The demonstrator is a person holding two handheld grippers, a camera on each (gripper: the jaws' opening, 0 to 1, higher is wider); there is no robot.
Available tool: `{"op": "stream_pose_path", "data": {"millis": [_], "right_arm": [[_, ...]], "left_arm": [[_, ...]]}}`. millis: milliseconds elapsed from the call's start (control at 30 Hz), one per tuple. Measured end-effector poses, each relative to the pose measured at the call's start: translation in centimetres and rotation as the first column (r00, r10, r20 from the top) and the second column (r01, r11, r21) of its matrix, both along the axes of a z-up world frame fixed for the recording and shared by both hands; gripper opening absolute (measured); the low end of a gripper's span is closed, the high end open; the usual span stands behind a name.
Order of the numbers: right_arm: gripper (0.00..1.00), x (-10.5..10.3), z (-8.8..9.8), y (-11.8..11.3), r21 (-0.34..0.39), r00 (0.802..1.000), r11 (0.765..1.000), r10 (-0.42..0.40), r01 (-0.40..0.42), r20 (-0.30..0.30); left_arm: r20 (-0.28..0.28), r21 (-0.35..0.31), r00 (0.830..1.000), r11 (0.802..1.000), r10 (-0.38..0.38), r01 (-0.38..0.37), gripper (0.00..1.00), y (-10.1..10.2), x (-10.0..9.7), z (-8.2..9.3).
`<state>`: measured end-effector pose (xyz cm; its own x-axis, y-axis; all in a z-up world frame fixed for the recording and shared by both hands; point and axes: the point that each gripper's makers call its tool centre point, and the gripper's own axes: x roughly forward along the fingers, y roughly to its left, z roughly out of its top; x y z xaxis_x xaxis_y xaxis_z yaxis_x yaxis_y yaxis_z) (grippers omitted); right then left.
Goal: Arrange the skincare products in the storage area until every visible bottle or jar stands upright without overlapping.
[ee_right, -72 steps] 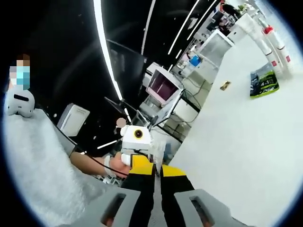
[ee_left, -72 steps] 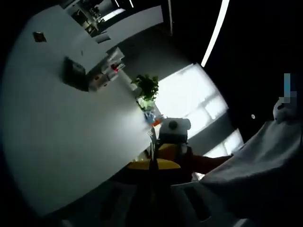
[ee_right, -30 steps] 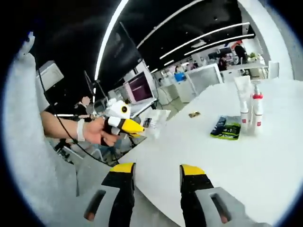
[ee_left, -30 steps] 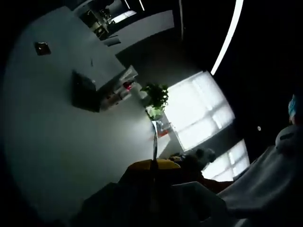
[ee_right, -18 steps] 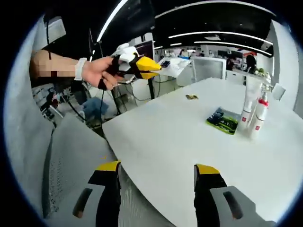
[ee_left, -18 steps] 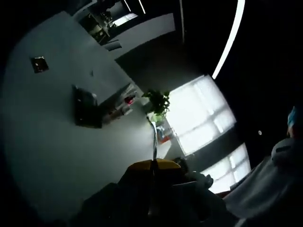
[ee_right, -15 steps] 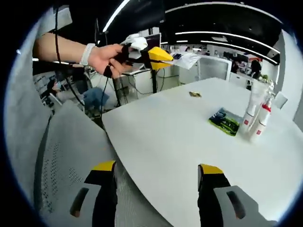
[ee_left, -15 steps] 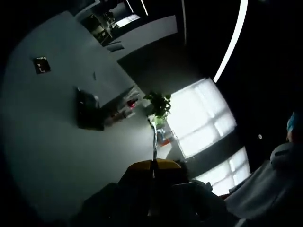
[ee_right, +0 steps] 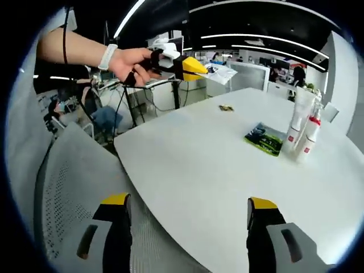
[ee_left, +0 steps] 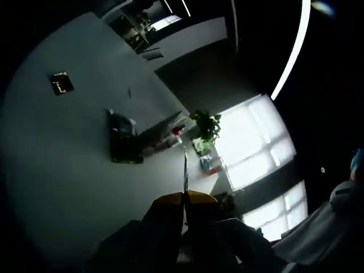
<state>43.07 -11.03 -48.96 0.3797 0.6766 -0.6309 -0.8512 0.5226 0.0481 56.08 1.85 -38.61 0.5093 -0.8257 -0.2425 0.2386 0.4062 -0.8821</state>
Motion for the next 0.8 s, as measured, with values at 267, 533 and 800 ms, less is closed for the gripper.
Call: {"op": "stream_pose_path", "data": {"millis": [267,533,800], "right_arm": [[0.78,0.1,-0.4,-0.3,-0.024,1.0,1.0,-0.007,0.006,-0.011],[0.77,-0.1,-0.9,-0.4,-0.048,1.0,0.999,0.009,-0.01,-0.02],[0.71,-0.3,-1.2,-0.5,-0.068,0.999,0.997,0.03,-0.031,-0.021]], "left_arm": [[-0.017,0.023,1.0,1.0,0.013,-0.013,0.0,-0.1,2.0,-0.4],[-0.061,0.047,0.998,0.999,0.016,-0.013,0.0,0.4,3.9,-2.2],[-0.084,0.046,0.996,0.999,0.014,-0.01,0.0,0.1,6.5,-3.8]]}}
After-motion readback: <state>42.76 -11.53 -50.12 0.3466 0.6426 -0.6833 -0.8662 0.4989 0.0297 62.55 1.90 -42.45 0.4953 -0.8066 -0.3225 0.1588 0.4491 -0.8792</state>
